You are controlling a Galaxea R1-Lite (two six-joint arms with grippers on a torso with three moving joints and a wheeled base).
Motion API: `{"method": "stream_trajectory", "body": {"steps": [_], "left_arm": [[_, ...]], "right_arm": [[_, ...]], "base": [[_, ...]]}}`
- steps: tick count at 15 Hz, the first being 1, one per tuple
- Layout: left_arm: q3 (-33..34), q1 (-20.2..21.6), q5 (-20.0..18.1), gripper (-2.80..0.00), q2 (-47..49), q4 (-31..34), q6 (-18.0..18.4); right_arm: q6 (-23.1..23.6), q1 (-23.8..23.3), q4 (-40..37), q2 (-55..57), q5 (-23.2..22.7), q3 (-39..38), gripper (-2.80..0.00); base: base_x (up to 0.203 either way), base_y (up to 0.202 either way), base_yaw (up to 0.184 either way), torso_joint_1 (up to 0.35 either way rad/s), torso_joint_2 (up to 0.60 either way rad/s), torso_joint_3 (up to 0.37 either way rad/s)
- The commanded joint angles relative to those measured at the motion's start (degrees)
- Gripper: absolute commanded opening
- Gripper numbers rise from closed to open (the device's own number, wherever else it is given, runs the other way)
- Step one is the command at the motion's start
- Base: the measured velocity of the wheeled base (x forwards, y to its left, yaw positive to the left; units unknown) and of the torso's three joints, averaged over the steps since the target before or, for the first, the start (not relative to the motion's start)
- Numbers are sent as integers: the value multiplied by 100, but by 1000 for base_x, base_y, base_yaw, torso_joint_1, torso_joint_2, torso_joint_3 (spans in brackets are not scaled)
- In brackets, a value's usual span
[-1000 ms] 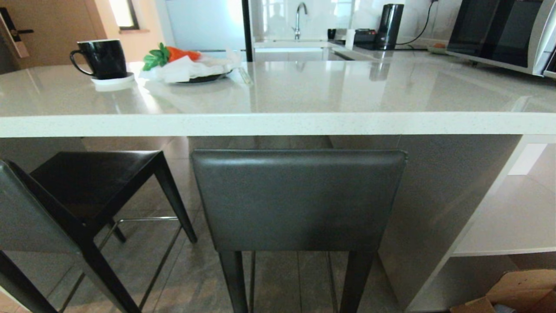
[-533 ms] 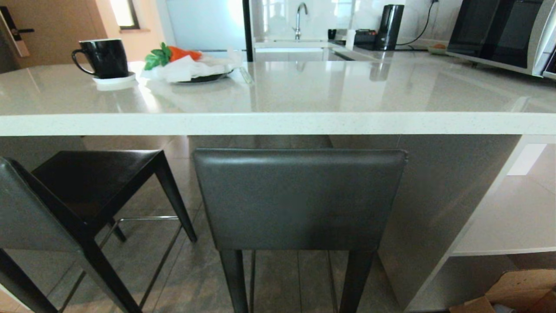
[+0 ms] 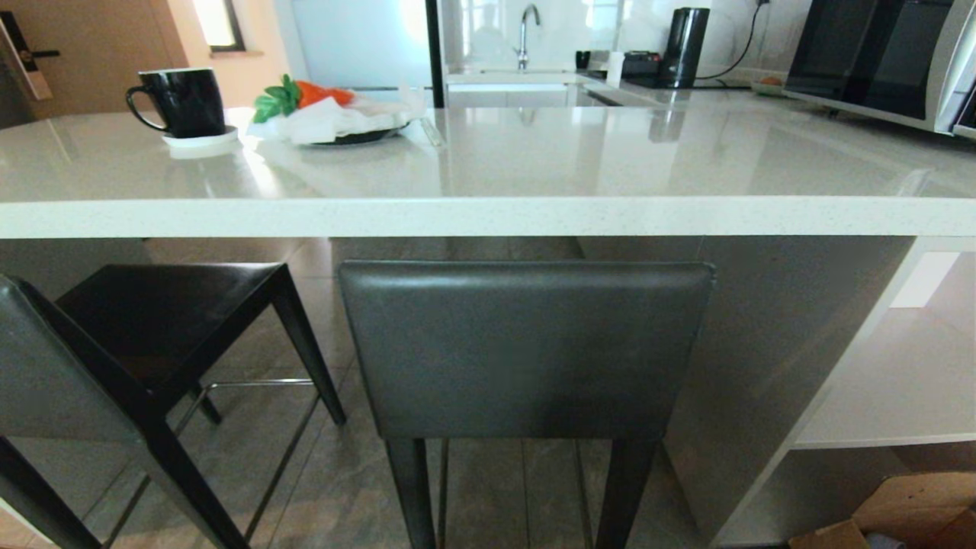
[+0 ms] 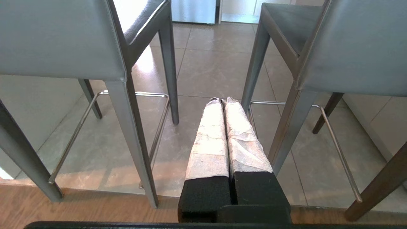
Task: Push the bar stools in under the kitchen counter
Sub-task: Pull the gray chair out from under the dining table
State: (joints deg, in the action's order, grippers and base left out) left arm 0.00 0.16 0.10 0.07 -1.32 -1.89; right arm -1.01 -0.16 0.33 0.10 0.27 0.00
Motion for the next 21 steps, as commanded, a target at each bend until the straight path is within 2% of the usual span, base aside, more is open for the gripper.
{"method": "stream_trajectory", "body": {"steps": [1, 4, 6, 9, 12, 14, 16, 18, 21], "left_arm": [[18, 2, -1, -280, 1, 0, 4], [18, 2, -10, -280, 1, 0, -5], [4, 2, 8, -280, 1, 19, 33], [4, -16, -43, -280, -6, 24, 336], [-36, -16, -329, -280, -7, -123, 737], [-571, -14, -822, -280, 129, -128, 518], [-918, -5, -1049, -280, 864, -211, 299], [-1065, 19, -1121, -280, 1990, -649, 118], [-1076, 36, -1160, -280, 3974, -2249, -87]], "right_arm": [[-4, -2, 11, -1, -7, 0, -280], [21, -2, 18, -9, -16, -8, -280], [469, -2, -17, -10, -49, -4, -280], [448, 5, 15, -10, -124, 103, -280], [441, 15, -10, 529, -353, 752, -280], [420, 98, 242, 1277, -400, 1088, -280], [428, 181, 811, 2194, -419, 1272, -280], [455, 225, 1520, 3151, -502, 1375, -280], [475, 297, 2512, 4435, -674, 1406, -280]], "base": [[0, 0, 0, 0, 0, 0], [0, 0, 0, 0, 0, 0], [0, 0, 0, 0, 0, 0], [0, 0, 0, 0, 0, 0], [0, 0, 0, 0, 0, 0], [0, 0, 0, 0, 0, 0], [0, 0, 0, 0, 0, 0], [0, 0, 0, 0, 0, 0], [0, 0, 0, 0, 0, 0]]}}
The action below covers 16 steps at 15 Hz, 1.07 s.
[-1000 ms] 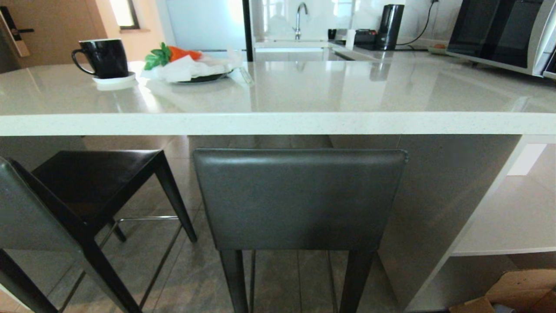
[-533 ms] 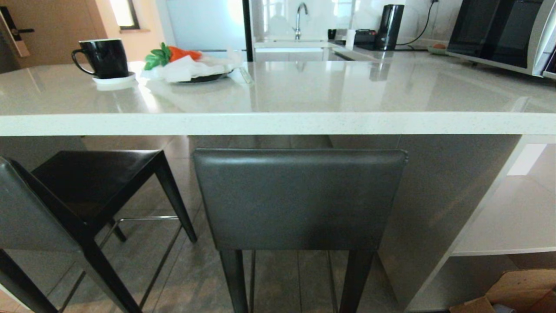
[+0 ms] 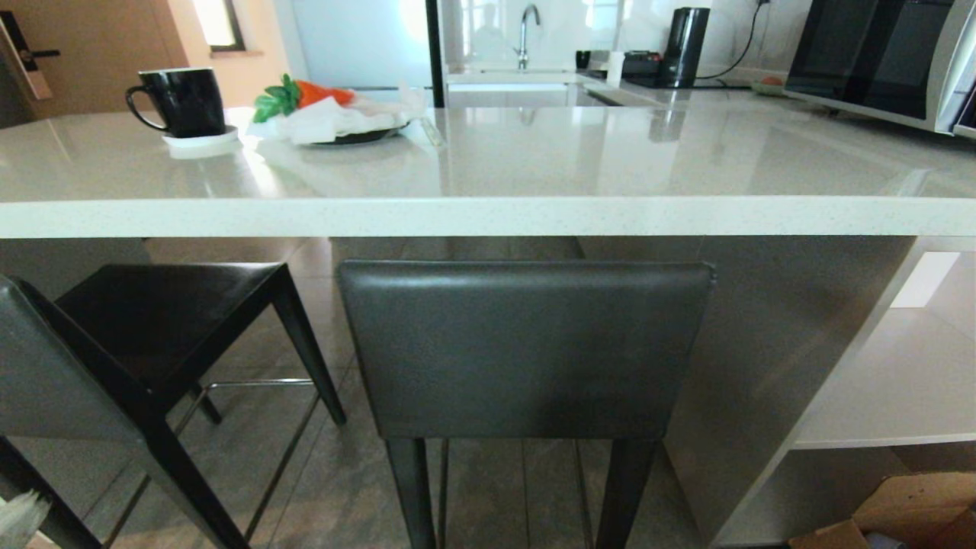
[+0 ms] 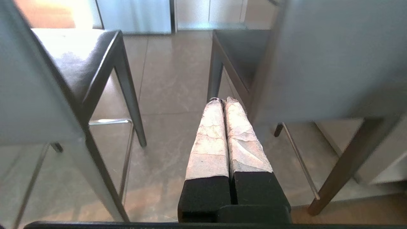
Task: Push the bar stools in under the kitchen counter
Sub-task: Pull the gray chair out from under the dining table
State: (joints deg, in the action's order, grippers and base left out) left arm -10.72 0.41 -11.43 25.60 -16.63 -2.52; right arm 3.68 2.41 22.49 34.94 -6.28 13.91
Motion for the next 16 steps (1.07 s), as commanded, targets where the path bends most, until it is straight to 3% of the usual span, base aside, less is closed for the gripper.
{"method": "stream_trajectory", "body": {"steps": [1, 5, 10, 13, 16], "left_arm": [[31, 14, -5, -280, 2111, -1409, -52], [296, -166, 85, -280, 4200, -3845, 81], [502, -1030, 751, -280, 6095, -5968, 140], [521, -1908, 1333, -280, 6976, -6920, 144], [311, -2573, 1966, -280, 7338, -7097, 114]], "right_arm": [[20, 128, 663, 1350, -47, 4, -280], [26, 727, 1760, 2714, -71, -95, -280], [-4, 1179, 3525, 4323, 13, -489, -280], [-222, 1283, 4254, 4903, 91, -520, -280], [-365, 1327, 4993, 5552, 129, -495, -280]], "base": [[0, 0, 0, 0, 0, 0], [0, 0, 0, 0, 0, 0], [0, 0, 0, 0, 0, 0], [0, 0, 0, 0, 0, 0], [0, 0, 0, 0, 0, 0]]}}
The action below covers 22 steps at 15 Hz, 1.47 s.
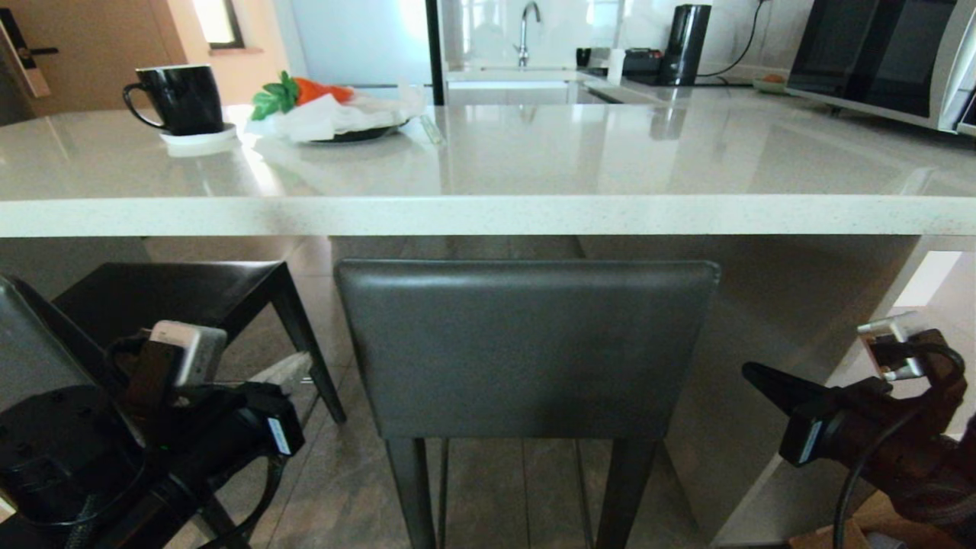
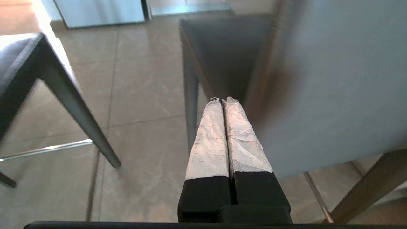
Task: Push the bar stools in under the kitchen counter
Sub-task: Pull the gray chair out from under the dining table
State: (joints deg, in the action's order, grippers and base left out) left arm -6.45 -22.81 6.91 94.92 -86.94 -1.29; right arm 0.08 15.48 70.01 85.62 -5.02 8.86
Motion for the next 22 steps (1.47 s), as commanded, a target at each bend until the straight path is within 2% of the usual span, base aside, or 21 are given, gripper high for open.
{"method": "stream_trajectory", "body": {"steps": [1, 5, 8, 18, 22], "left_arm": [[-223, -248, 160, -280, 468, -71, 1], [-446, -209, 328, -280, 709, -72, -67], [-653, -91, 396, -280, 851, -72, -90], [-1201, -74, 495, -280, 1224, -72, -73], [-1358, -74, 547, -280, 1442, -72, -82]], "right_arm": [[-11, 47, 491, 700, 74, 25, -280], [-25, 338, 1306, 1383, 639, 355, -280], [-29, 418, 1323, 1583, 667, 609, -280], [-28, 421, 1648, 2322, 686, 1249, -280], [-19, 582, 1656, 2470, 683, 1451, -280]], "base": [[0, 0, 0, 0, 0, 0], [0, 0, 0, 0, 0, 0], [0, 0, 0, 0, 0, 0], [0, 0, 0, 0, 0, 0], [0, 0, 0, 0, 0, 0]]}}
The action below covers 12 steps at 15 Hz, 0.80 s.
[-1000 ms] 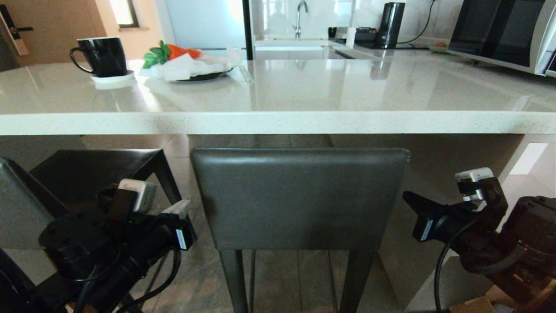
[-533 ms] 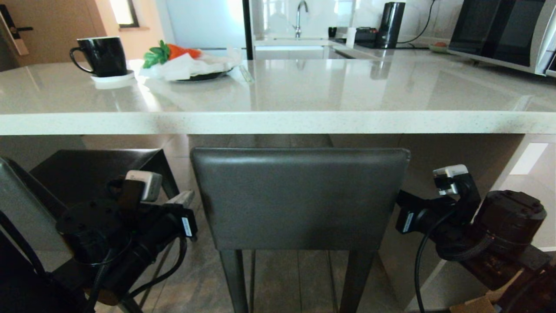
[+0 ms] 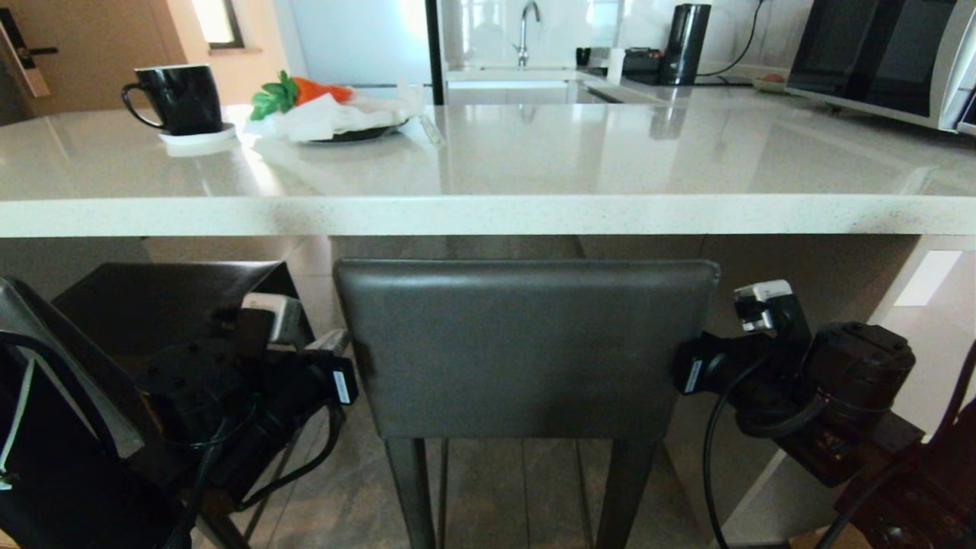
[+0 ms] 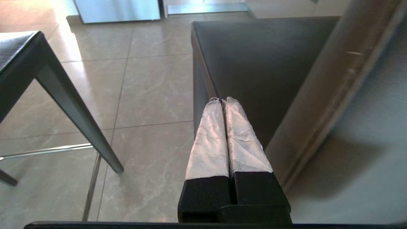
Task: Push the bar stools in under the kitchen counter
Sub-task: Pull the gray chair out from under the dining table
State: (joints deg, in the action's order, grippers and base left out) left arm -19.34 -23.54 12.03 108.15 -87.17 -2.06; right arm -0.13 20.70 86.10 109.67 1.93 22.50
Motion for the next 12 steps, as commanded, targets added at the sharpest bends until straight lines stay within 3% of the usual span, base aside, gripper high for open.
{"method": "stream_trajectory", "body": {"steps": [1, 8, 12], "left_arm": [[-123, -1, 97, -280, 178, -49, -5], [-76, -195, 229, -280, -12, -49, 24], [18, -228, 221, -280, -99, -49, 21]], "right_arm": [[6, 96, 40, 95, -6, 176, -280], [22, 889, 39, 108, -10, 361, -280], [26, 900, 40, 44, 234, 323, -280]], "base": [[0, 0, 0, 0, 0, 0], [0, 0, 0, 0, 0, 0], [0, 0, 0, 0, 0, 0]]}}
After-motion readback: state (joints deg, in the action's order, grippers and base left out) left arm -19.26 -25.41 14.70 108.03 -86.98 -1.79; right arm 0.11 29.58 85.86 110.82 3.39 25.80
